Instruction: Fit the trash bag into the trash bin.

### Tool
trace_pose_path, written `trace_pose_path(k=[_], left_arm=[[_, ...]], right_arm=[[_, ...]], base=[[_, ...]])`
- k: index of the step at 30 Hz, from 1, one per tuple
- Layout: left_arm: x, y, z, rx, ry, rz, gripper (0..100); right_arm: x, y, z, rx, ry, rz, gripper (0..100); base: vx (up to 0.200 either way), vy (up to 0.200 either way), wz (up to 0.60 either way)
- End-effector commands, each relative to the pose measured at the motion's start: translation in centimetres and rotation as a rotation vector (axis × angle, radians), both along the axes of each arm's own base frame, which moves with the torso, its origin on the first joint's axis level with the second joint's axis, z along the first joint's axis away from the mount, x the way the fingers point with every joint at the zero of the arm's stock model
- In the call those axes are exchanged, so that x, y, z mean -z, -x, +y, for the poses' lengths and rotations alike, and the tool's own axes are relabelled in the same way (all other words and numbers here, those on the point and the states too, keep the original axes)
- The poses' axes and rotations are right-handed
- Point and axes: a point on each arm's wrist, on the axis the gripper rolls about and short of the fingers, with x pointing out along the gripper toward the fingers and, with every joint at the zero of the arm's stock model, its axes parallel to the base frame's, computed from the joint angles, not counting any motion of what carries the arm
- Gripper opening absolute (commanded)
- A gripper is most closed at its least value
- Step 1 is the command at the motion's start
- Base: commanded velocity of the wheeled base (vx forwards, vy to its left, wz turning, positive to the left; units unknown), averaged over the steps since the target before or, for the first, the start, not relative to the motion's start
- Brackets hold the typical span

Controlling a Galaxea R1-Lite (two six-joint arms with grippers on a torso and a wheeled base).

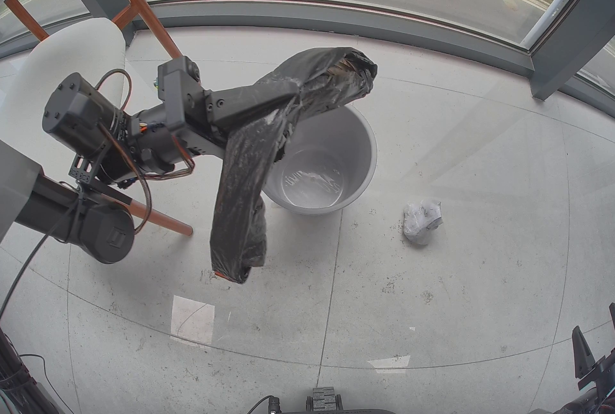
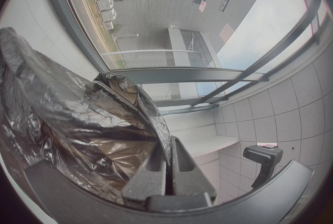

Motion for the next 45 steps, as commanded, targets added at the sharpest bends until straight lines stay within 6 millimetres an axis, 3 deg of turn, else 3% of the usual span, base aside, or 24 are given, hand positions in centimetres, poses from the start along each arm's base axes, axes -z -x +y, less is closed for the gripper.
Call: trace_pose_path(k=[1, 5, 14, 28, 35, 39, 45], left_arm=[[0.6, -1.2, -1.1, 0.014, 0.006, -0.021, 0], [-0.8, -1.0, -1.7, 0.02, 0.036, -0.073, 0], [-0.5, -0.5, -1.1, -0.01, 0.043, -0.035, 0], [0.0, 0.4, -1.1, -0.004, 0.029, -0.018, 0], [1.3, 4.3, -2.4, 0.085, -0.01, 0.057, 0], [1.8, 7.1, -1.5, 0.114, -0.037, 0.096, 0], [4.2, 8.3, -0.7, 0.108, -0.091, 0.149, 0]], right_arm=[[0.5, -0.1, 0.0, 0.0, -0.003, 0.017, 100], [0.5, -0.1, 0.0, -0.003, -0.003, 0.016, 100], [0.5, -0.1, 0.0, -0.003, -0.001, 0.016, 100], [0.5, -0.1, 0.0, -0.003, -0.001, 0.016, 100], [0.5, -0.1, 0.0, -0.003, -0.001, 0.016, 100], [0.5, -0.1, 0.0, -0.003, -0.003, 0.016, 100], [0.5, -0.1, 0.0, -0.003, 0.001, 0.016, 100]], base=[[0.0, 0.0, 0.0], [0.0, 0.0, 0.0], [0.0, 0.0, 0.0], [0.2, 0.0, 0.0], [0.029, 0.0, 0.0], [0.0, 0.0, 0.0], [0.0, 0.0, 0.0]])
